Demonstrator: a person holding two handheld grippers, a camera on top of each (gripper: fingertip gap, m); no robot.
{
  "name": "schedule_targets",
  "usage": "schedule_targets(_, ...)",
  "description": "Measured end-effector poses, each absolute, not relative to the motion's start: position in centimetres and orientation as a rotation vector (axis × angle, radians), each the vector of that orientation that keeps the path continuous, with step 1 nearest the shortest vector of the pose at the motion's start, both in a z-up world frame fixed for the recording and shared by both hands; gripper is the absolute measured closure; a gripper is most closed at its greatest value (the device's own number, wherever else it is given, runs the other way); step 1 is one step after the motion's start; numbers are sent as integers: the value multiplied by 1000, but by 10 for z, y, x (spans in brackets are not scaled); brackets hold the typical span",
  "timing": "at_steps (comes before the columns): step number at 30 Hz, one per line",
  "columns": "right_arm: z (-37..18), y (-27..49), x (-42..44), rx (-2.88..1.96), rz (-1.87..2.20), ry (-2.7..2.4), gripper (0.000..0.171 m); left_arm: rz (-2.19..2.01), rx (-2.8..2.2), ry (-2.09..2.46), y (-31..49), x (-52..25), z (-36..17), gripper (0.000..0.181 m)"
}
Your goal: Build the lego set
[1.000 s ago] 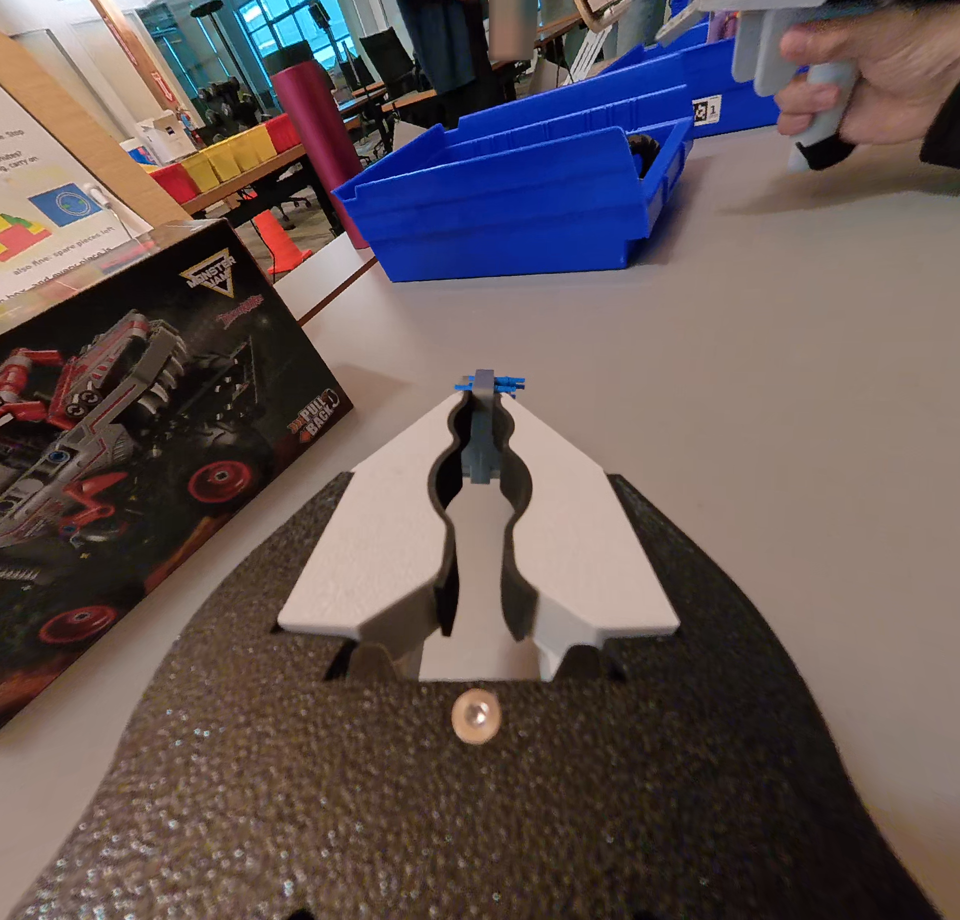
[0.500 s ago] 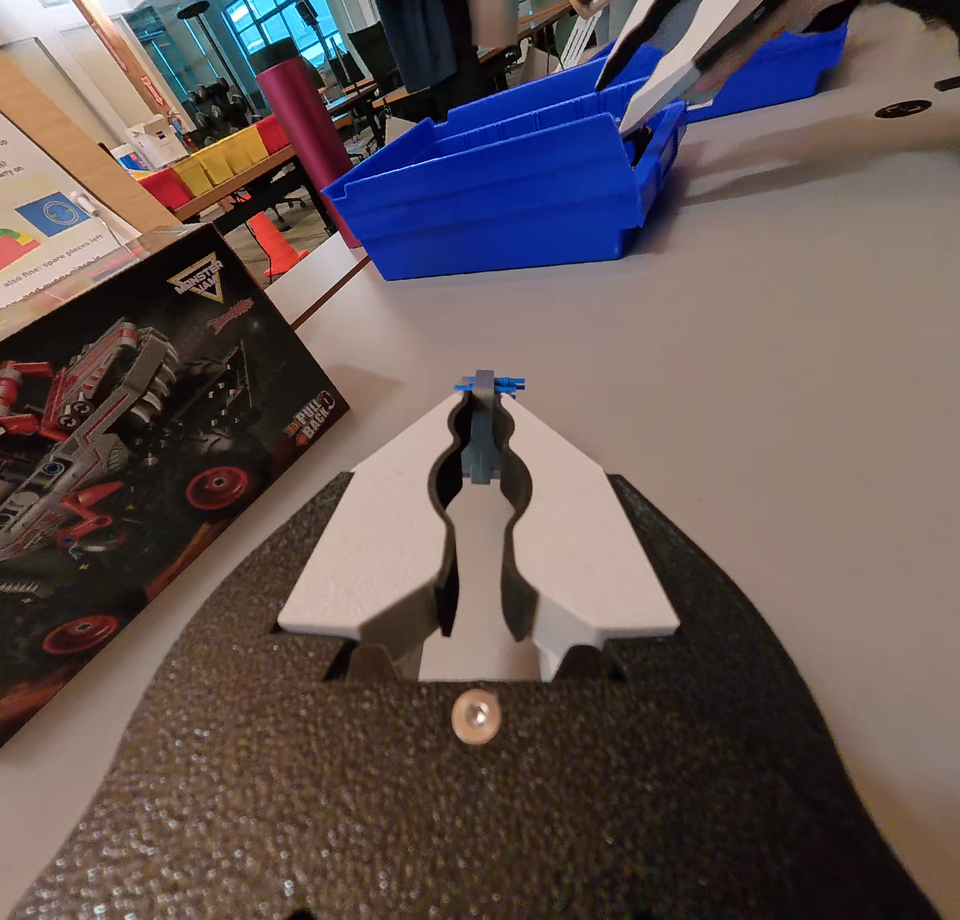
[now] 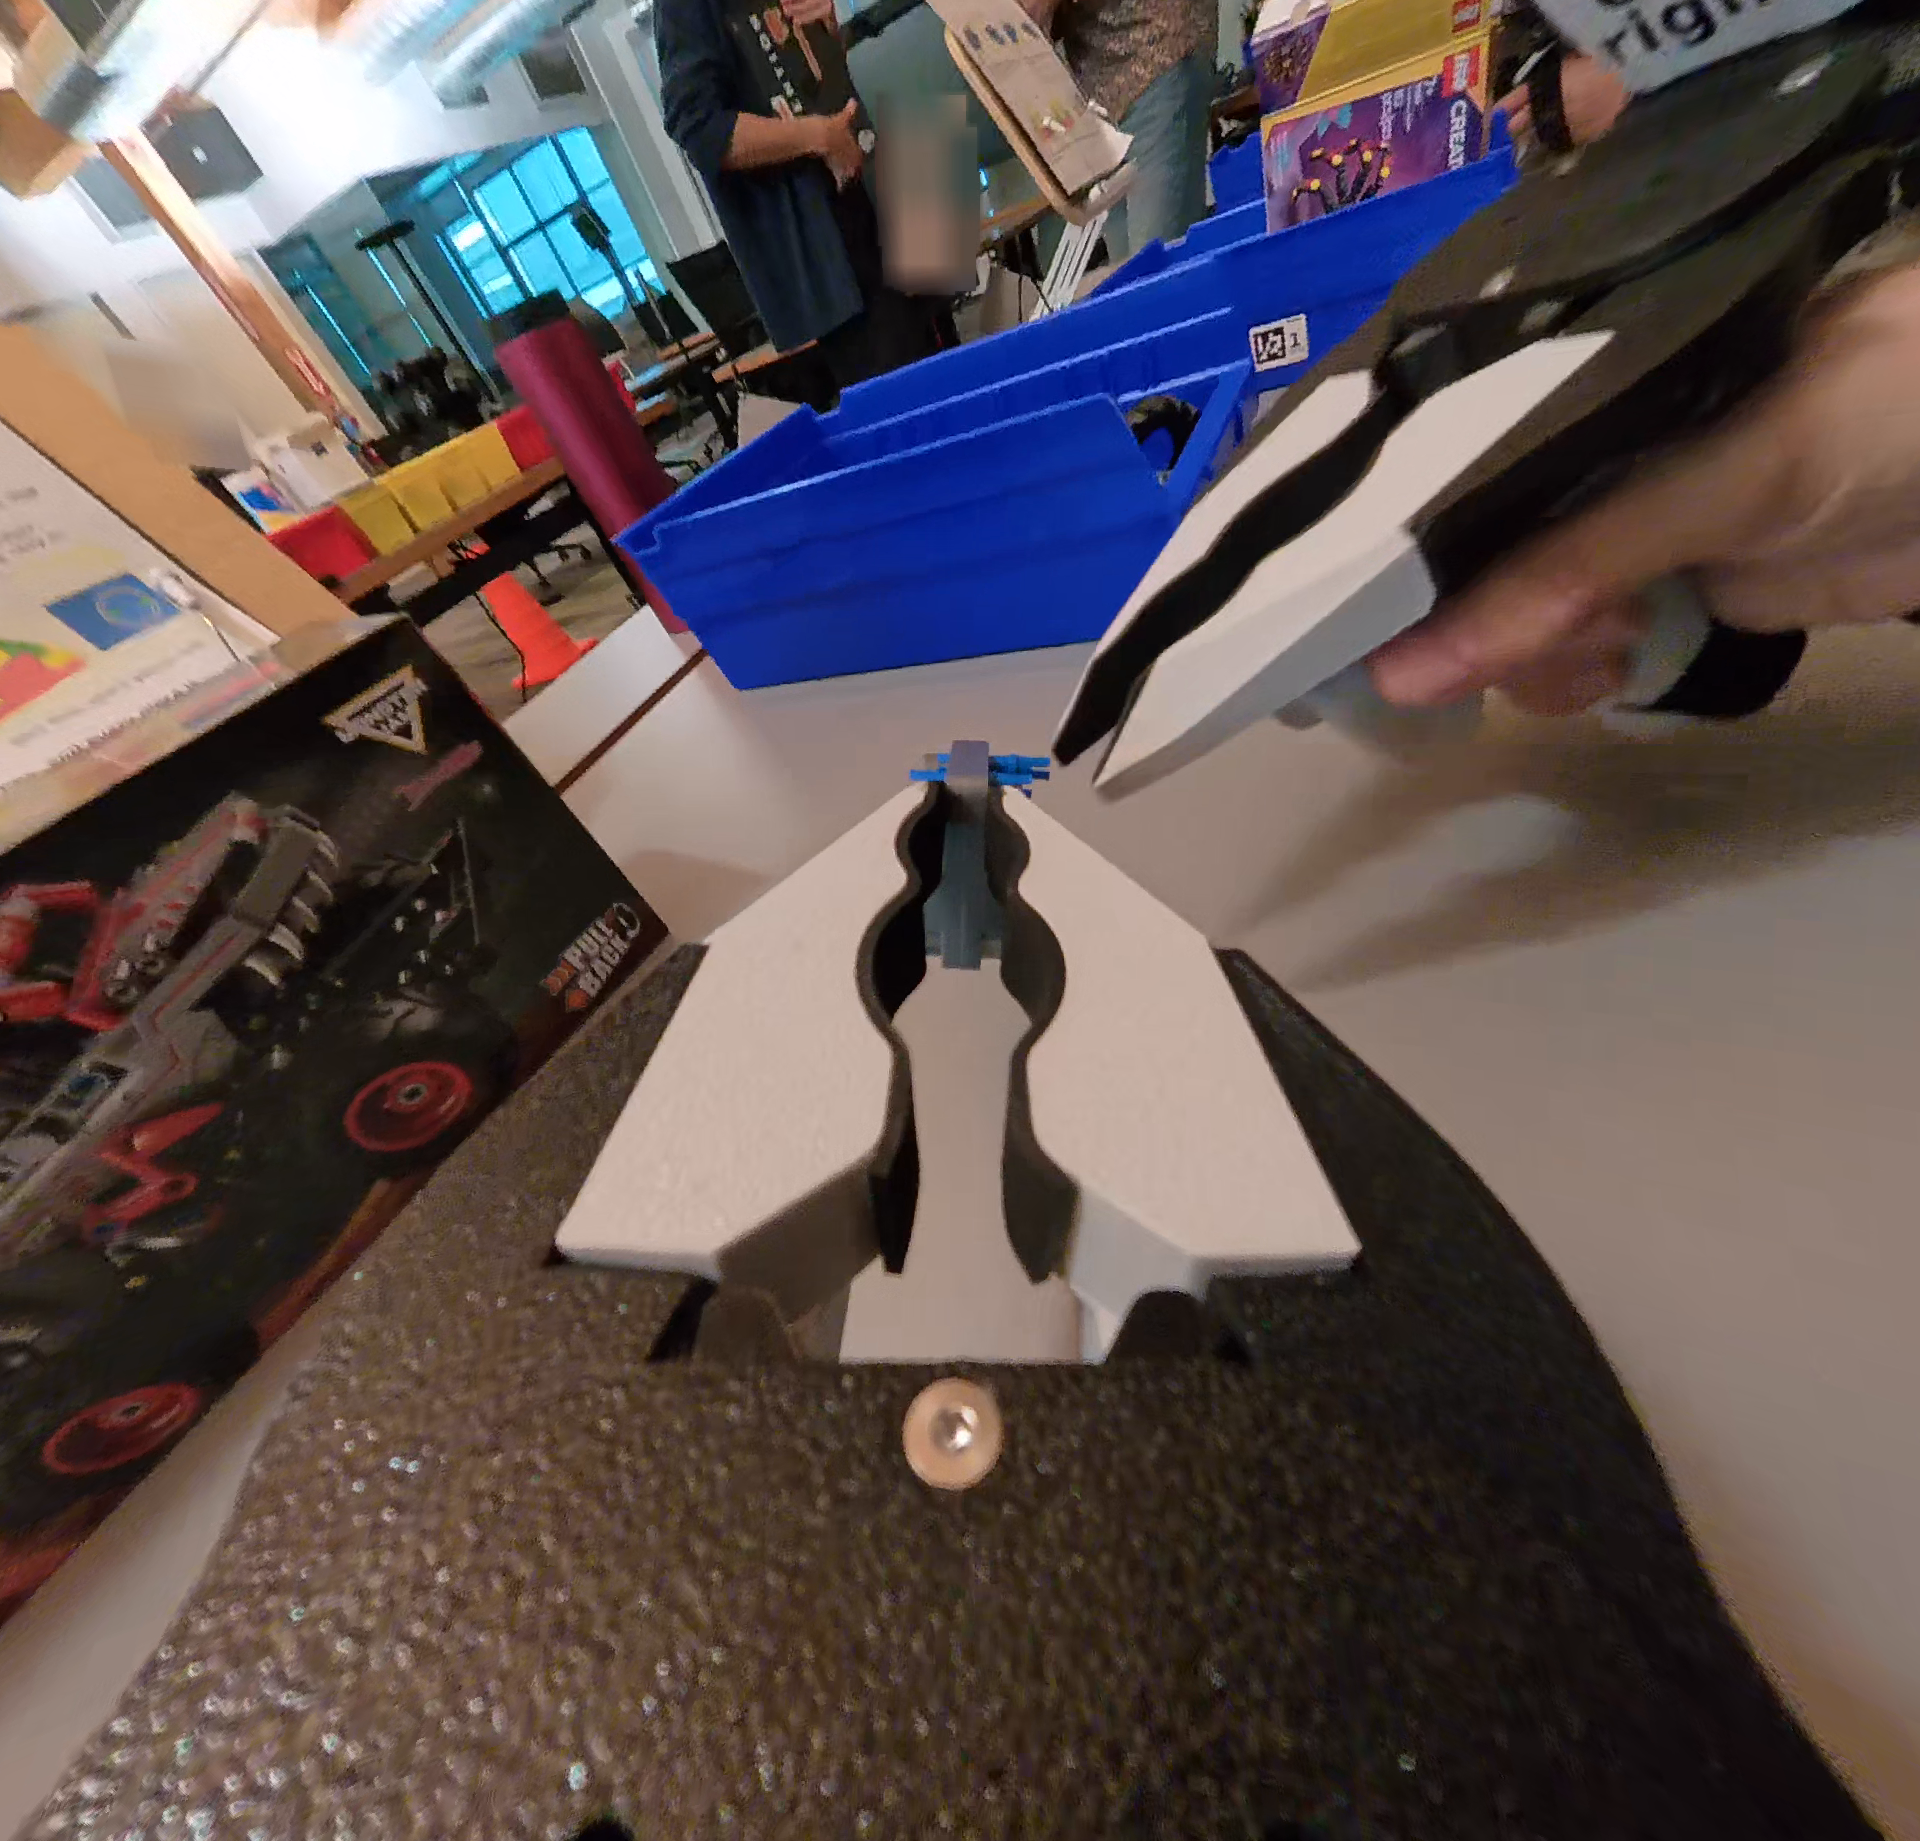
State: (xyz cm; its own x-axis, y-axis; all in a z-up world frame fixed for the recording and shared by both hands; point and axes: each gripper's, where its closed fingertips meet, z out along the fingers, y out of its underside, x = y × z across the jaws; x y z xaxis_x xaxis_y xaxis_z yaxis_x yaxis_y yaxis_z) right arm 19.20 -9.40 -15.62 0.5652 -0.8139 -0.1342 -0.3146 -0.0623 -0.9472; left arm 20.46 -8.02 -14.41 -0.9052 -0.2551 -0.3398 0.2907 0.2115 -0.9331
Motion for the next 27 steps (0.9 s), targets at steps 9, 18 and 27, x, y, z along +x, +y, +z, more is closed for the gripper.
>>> schedule_targets(9, -147, -93, 196, -1522, -577, 951, 156, -1761, 64, 2030, -81, 200, -137, 176)
schedule_targets(18, -149, -94, 201, -1485, -602, 977, 167, -1709, 67, 2025, -81, 201, -139, 176)
schedule_targets(27, -165, -96, 205, -1690, -709, 1032, 168, -1341, -147, 1896, -63, 236, -137, 176)
